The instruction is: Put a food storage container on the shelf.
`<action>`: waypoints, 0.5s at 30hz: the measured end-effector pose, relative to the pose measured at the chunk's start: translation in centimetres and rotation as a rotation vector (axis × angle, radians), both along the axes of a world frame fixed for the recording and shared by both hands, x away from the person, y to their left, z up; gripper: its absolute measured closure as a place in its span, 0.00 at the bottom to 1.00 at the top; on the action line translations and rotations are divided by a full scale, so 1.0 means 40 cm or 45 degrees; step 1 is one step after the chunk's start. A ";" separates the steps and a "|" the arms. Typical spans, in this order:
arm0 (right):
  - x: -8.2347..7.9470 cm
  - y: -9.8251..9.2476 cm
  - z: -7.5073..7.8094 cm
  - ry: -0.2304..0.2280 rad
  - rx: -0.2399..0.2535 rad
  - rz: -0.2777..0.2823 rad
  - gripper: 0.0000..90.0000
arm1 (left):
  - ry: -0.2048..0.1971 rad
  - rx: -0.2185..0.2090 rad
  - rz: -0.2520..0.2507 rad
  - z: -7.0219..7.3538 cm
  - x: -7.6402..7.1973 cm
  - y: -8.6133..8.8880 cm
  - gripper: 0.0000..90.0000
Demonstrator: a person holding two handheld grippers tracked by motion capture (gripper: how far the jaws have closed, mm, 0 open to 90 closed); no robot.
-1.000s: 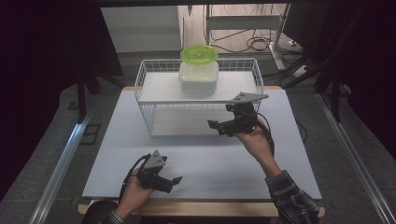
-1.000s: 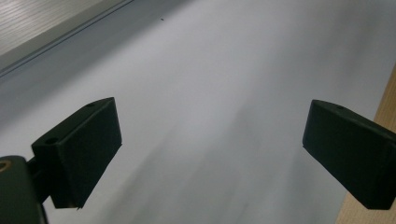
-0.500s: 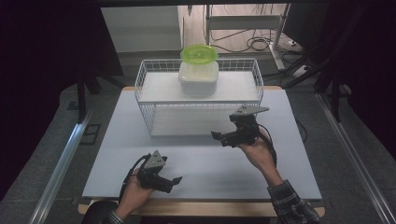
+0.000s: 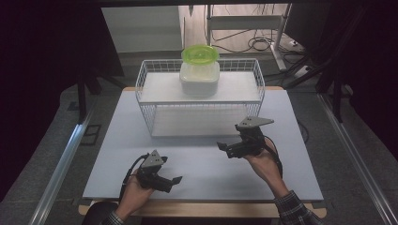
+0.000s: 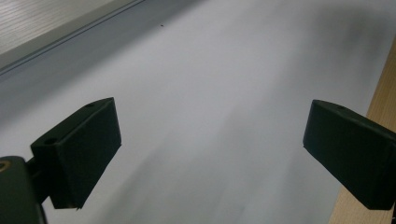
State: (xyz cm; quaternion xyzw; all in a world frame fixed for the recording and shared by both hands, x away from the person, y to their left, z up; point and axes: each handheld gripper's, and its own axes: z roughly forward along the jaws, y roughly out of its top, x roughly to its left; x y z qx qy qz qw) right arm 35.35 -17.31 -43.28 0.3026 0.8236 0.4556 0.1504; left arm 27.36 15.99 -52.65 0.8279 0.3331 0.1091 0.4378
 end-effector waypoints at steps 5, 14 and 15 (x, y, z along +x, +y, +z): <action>-0.011 -0.017 -0.024 0.004 -0.019 -0.031 0.00 | 0.004 0.001 0.000 -0.001 0.000 -0.001 0.05; -0.028 -0.060 -0.081 0.027 -0.062 -0.087 0.00 | 0.012 0.019 -0.003 -0.005 0.002 -0.003 0.05; -0.030 -0.065 -0.088 0.029 -0.071 -0.092 0.00 | 0.012 0.018 -0.002 -0.006 0.002 -0.003 0.05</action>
